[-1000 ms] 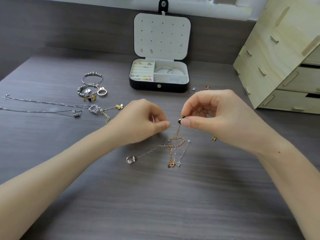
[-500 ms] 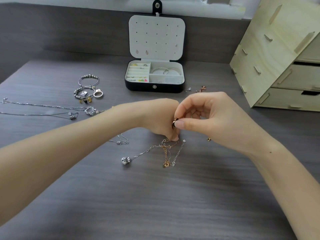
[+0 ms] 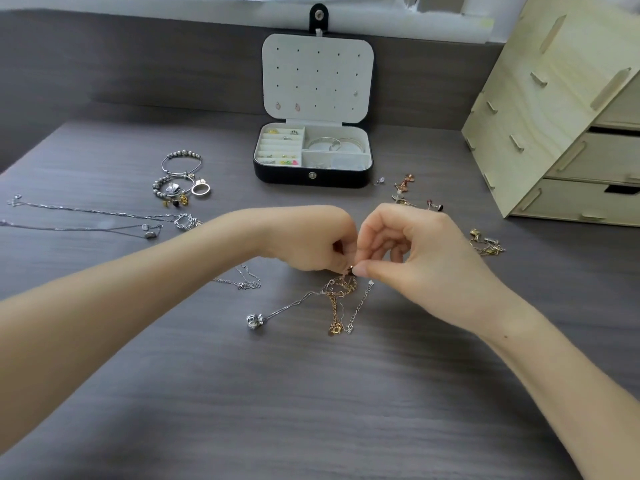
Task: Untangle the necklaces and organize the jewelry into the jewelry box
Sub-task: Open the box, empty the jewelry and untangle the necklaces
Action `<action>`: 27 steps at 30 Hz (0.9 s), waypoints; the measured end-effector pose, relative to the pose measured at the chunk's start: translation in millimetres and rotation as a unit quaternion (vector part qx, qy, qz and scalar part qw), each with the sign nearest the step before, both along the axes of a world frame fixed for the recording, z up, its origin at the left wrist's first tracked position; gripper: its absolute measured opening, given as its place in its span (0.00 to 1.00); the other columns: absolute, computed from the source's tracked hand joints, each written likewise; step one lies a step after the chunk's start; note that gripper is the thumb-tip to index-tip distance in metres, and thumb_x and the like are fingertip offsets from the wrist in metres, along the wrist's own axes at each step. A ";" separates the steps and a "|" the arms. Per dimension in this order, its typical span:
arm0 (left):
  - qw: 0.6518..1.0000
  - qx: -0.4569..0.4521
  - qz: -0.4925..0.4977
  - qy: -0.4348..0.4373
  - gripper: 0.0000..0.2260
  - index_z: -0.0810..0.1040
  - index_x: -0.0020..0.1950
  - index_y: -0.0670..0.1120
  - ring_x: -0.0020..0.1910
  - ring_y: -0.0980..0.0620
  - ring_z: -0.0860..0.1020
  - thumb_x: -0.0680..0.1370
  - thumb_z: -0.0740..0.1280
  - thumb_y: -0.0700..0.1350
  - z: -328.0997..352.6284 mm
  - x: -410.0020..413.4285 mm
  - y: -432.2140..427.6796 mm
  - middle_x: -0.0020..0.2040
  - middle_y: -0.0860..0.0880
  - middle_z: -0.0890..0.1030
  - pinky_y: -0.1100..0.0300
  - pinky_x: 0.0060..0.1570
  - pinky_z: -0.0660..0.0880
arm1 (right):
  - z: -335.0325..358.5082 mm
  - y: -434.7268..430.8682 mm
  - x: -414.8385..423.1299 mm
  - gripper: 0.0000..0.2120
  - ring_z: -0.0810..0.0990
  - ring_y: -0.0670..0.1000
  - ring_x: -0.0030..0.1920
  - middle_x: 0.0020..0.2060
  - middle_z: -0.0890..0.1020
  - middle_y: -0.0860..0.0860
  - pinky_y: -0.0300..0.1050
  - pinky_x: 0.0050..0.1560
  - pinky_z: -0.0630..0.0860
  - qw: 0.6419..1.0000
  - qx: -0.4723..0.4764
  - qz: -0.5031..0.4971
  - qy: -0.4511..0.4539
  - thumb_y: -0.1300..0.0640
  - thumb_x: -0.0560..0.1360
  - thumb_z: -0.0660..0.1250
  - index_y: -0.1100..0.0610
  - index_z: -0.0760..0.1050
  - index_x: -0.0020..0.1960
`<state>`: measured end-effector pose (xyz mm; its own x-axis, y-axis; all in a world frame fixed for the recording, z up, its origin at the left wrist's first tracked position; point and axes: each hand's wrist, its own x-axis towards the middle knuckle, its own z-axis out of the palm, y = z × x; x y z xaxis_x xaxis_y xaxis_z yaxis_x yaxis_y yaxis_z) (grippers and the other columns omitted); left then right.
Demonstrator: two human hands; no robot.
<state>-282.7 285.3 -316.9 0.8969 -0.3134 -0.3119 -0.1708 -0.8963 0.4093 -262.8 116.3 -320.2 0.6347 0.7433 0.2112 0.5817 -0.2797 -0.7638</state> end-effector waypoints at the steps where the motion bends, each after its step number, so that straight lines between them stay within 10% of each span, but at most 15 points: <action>1: 1.000 -0.006 0.007 0.007 0.07 0.75 0.40 0.44 0.33 0.51 0.67 0.77 0.66 0.45 0.5 0.0 1.1 0.33 0.50 0.72 0.59 0.33 0.66 | -2.7 0.5 -0.9 0.13 0.77 0.43 0.33 0.31 0.81 0.44 0.28 0.37 0.68 1.000 -0.008 -0.003 -0.029 0.68 0.64 0.75 0.54 0.74 0.38; 15: 0.990 -0.092 0.057 0.095 0.10 0.79 0.47 0.37 0.37 0.52 0.66 0.77 0.67 0.45 5.0 4.4 9.9 0.38 0.46 0.71 0.60 0.38 0.62 | -25.2 11.9 -7.1 0.13 0.76 0.50 0.30 0.30 0.78 0.43 0.46 0.31 0.74 0.960 -0.042 -0.030 -0.275 0.58 0.59 0.71 0.55 0.71 0.41; 27: 0.983 -0.135 0.075 0.095 0.08 0.78 0.37 0.52 0.28 0.63 0.68 0.76 0.68 0.46 7.6 -4.4 15.0 0.30 0.57 0.72 0.72 0.29 0.62 | -26.5 11.3 -2.9 0.14 0.68 0.45 0.30 0.28 0.74 0.44 0.45 0.36 0.67 0.976 -0.102 -0.077 -0.179 0.53 0.65 0.76 0.50 0.70 0.41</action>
